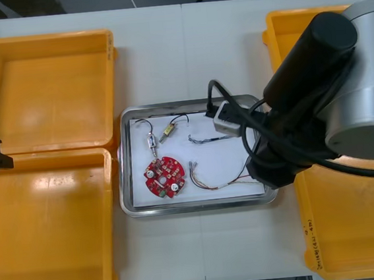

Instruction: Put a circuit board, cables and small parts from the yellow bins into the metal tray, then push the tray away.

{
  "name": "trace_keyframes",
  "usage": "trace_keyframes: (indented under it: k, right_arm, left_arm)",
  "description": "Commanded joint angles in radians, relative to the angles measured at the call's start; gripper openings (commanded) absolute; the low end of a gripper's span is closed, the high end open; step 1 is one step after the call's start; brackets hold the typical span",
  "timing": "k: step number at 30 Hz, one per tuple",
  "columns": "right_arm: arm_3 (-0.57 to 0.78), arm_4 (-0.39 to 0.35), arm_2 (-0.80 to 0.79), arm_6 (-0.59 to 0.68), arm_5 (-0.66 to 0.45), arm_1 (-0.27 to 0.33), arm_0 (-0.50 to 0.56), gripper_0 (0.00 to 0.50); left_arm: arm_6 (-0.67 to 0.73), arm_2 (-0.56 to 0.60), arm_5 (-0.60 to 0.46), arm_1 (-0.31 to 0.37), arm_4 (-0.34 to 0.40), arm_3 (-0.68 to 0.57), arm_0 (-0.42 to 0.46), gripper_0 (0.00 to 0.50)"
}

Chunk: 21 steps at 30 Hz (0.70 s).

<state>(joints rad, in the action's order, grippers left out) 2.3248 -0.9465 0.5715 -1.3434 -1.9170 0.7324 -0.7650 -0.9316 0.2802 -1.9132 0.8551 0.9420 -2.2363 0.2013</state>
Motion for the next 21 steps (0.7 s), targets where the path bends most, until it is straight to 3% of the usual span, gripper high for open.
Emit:
trace_keyframes:
  k: [1,13,21]
  right_arm:
    - [-0.016,0.038,0.119,-0.046,0.015,-0.062,-0.085,0.5]
    - [-0.202,0.054,0.18,-0.312,0.065,-0.208,-0.146,0.5]
    - [-0.235,0.114,0.303,-0.364,0.136,-0.229,-0.186,0.5]
  left_arm:
    - [-0.104,0.03,-0.007,0.044,0.009,-0.032,-0.019,0.5]
    - [-0.104,0.03,-0.007,0.044,0.009,-0.032,-0.019,0.5]
    - [-0.104,0.03,-0.007,0.044,0.009,-0.032,-0.019,0.5]
